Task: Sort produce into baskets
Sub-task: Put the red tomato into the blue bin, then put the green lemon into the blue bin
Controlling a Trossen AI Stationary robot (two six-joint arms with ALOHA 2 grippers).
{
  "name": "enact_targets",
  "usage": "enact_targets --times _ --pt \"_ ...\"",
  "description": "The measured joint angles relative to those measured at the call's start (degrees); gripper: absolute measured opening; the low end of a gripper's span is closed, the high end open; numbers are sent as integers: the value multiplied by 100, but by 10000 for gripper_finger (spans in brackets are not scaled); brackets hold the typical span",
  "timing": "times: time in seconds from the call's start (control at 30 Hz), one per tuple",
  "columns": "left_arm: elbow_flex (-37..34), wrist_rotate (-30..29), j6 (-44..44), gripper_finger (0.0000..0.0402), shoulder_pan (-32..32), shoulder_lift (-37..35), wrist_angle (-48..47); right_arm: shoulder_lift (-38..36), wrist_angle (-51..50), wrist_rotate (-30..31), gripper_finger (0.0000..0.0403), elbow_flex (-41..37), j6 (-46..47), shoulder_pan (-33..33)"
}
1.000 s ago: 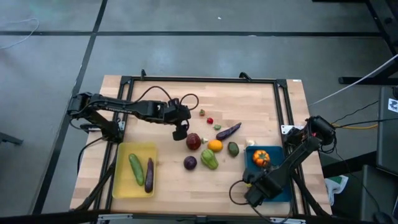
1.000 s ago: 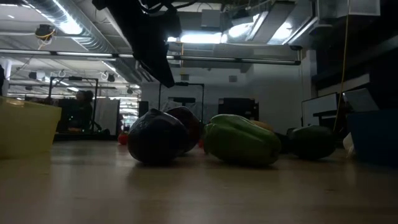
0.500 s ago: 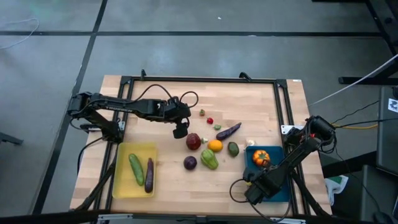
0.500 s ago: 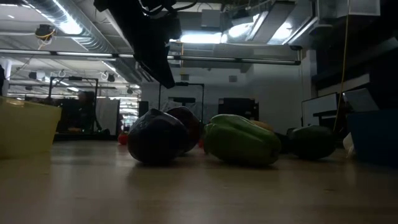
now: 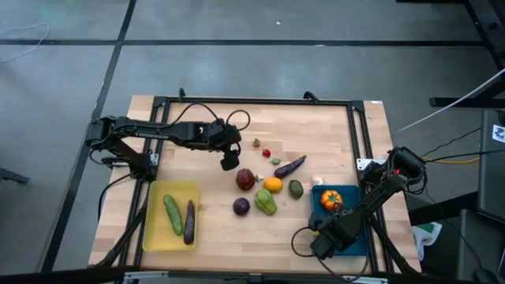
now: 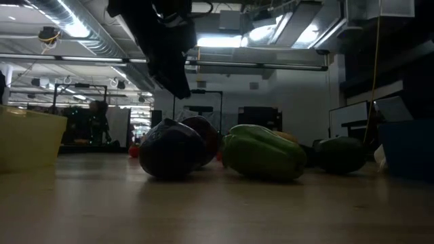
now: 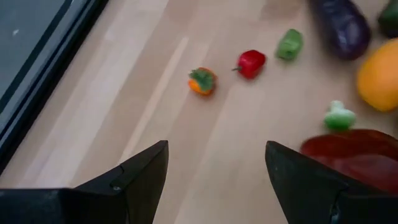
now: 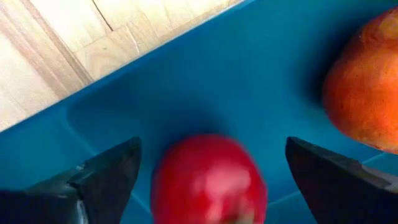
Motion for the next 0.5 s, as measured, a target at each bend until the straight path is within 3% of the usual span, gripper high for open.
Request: enact_targets --times 0.5 --pt "-2 -2 -17 265 725 0 -14 0 -651 -2 378 468 -2 -4"
